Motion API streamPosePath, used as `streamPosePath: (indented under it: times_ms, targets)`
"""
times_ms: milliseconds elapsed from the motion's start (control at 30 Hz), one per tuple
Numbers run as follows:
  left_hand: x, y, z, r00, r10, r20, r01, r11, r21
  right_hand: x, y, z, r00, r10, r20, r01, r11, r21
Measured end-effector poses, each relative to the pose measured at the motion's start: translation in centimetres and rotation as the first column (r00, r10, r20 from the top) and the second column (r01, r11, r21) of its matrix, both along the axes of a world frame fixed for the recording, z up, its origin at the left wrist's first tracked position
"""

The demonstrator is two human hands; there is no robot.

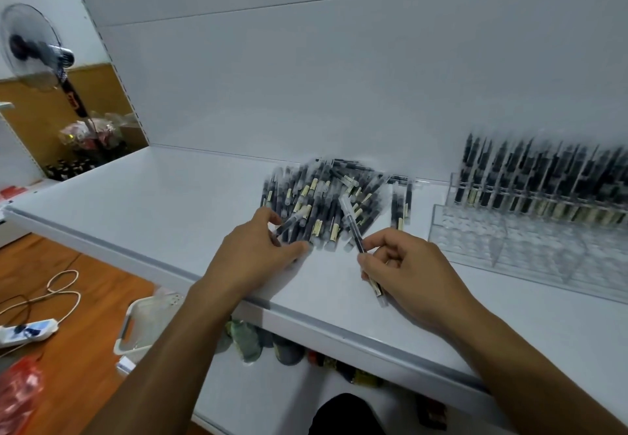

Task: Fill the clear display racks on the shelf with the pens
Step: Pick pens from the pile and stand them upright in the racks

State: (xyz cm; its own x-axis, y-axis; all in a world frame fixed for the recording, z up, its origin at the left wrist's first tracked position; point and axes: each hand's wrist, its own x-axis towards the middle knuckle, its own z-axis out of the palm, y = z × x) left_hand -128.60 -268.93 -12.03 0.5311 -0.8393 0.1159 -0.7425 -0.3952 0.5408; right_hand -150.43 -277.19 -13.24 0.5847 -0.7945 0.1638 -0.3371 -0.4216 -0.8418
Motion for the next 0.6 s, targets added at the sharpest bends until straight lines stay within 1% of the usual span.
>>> streamPosePath:
  times_ms: [133, 233, 300, 433, 500, 600]
  targets:
    - [-0.1, -0.5, 0.0, 0.996, -0.034, 0.086, 0.031, 0.999, 0.037, 0.0, 0.1, 0.1, 1.0, -0.001, 0.0, 0.001, 1.0, 0.001]
    - [0.2, -0.6, 0.1, 0.995, -0.031, 0.095, 0.027, 0.998, 0.048, 0.0, 0.1, 0.1, 1.0, 0.0, -0.011, 0.0, 1.0, -0.001]
    - [0.2, -0.7, 0.0, 0.998, -0.027, 0.049, 0.027, 1.0, 0.014, 0.0, 0.1, 0.1, 1.0, 0.0, -0.014, 0.0, 1.0, -0.004]
    - [-0.3, -1.8, 0.0, 0.997, -0.021, -0.076, 0.008, 0.987, -0.161, 0.0, 0.0, 0.1, 1.0, -0.008, -0.005, 0.008, 1.0, -0.004]
    - [-0.8, -2.8, 0.2, 0.996, -0.03, -0.087, 0.011, 0.979, -0.204, 0.0, 0.0, 0.1, 1.0, -0.01, 0.005, 0.01, 1.0, -0.001]
    - [-1.3, -4.3, 0.5, 0.998, -0.047, -0.03, 0.041, 0.985, -0.168, -0.1, 0.0, 0.0, 1.0, -0.013, 0.016, 0.013, 1.0, 0.005]
